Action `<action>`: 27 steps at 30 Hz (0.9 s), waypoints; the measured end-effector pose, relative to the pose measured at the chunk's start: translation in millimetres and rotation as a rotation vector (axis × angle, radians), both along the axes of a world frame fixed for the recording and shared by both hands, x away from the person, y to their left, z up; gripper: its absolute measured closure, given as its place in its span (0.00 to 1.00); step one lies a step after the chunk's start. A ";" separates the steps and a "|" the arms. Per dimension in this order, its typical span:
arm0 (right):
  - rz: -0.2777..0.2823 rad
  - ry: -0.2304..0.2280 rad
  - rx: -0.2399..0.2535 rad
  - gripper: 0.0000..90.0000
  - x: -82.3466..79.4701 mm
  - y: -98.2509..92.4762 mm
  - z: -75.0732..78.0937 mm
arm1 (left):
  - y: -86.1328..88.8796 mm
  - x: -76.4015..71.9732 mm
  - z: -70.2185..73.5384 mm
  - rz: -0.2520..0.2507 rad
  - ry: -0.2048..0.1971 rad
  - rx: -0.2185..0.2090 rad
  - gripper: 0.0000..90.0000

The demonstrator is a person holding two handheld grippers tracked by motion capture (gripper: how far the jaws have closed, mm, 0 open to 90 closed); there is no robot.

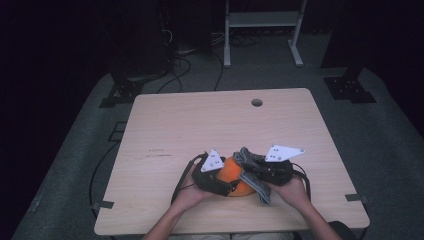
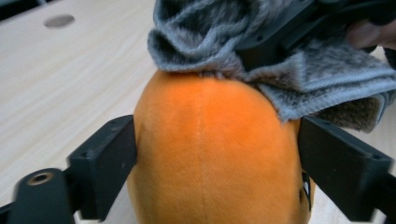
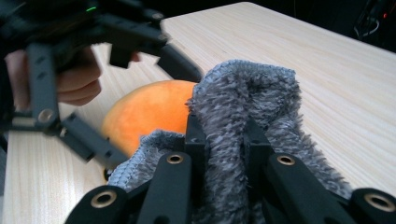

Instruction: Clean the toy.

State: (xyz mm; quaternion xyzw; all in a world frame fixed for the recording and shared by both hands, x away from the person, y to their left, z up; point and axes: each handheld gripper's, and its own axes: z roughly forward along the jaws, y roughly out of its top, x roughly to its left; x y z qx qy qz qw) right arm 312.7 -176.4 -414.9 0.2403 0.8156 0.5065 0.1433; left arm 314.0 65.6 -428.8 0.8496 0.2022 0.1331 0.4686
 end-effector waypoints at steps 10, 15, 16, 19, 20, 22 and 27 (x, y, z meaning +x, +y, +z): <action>-0.123 0.062 -0.020 0.86 5.6 -40.7 -0.4 | 7.1 -3.4 -3.5 -0.011 -0.021 -0.001 0.36; -0.060 0.092 0.052 0.85 6.1 -41.3 0.6 | 8.3 -5.3 -4.4 -0.034 -0.033 0.013 0.37; -0.060 0.092 0.052 0.85 6.1 -41.3 0.6 | 8.3 -5.3 -4.4 -0.034 -0.033 0.013 0.38; -0.049 0.110 0.079 0.75 11.4 -35.8 -0.1 | 6.5 -7.6 -5.0 -0.050 -0.055 0.023 0.39; -0.049 0.110 0.079 0.75 11.4 -35.8 -0.1 | 5.7 -8.4 -4.7 -0.056 -0.064 0.031 0.39; -0.047 0.156 0.103 0.67 16.3 -34.7 -3.7 | 3.1 -11.5 -4.6 -0.069 -0.085 0.041 0.39; -0.072 0.179 0.077 0.76 15.5 -31.2 -8.3 | -0.5 -6.8 3.3 -0.019 -0.026 0.031 0.23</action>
